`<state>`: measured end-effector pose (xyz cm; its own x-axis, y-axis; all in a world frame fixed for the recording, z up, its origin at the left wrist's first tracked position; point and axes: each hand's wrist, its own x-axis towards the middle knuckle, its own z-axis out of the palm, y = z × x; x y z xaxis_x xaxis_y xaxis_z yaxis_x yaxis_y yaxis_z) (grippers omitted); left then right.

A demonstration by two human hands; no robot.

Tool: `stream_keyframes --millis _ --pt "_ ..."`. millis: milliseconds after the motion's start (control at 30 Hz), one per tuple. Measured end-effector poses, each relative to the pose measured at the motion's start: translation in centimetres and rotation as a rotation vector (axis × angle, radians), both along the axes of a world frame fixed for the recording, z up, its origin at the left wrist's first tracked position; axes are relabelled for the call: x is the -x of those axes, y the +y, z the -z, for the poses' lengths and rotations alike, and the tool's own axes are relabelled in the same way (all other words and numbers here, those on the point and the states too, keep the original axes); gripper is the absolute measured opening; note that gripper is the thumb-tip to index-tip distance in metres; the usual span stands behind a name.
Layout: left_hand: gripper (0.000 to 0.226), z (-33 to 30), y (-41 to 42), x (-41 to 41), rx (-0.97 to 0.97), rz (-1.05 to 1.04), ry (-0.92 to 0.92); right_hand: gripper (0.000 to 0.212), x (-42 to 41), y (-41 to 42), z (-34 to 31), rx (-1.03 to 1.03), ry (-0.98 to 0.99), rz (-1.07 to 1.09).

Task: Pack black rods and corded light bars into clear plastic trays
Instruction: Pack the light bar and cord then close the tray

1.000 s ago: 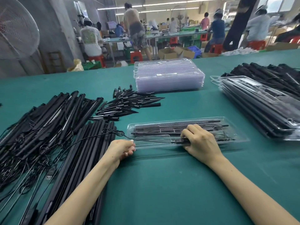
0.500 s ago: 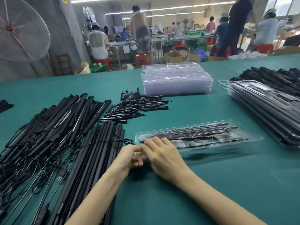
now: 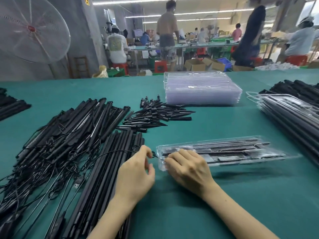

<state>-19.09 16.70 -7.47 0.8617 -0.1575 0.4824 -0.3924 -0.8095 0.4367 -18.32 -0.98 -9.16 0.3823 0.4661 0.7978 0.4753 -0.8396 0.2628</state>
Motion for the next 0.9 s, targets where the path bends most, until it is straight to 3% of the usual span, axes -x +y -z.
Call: stream_keyframes --millis 133,333,533,700,900 --pt "0.054 0.6 -0.3 -1.3 -0.343 0.192 -0.264 0.013 0.1 0.3 0.2 0.025 0.007 -0.007" --pt "0.015 0.8 -1.1 -2.8 -0.344 0.243 -0.363 0.018 0.0 0.8 0.3 0.076 -0.039 -0.054" --pt "0.018 1.2 -1.2 -2.8 -0.428 0.274 -0.355 0.022 0.0 1.1 0.2 0.195 -0.064 -0.181" --pt "0.005 0.8 -1.2 -2.5 -0.337 0.26 -0.301 0.019 -0.1 0.7 0.4 0.169 -0.069 -0.145" --pt "0.012 1.0 -1.3 -2.6 -0.144 0.244 -0.144 0.027 0.6 0.8 0.6 0.06 -0.023 -0.038"
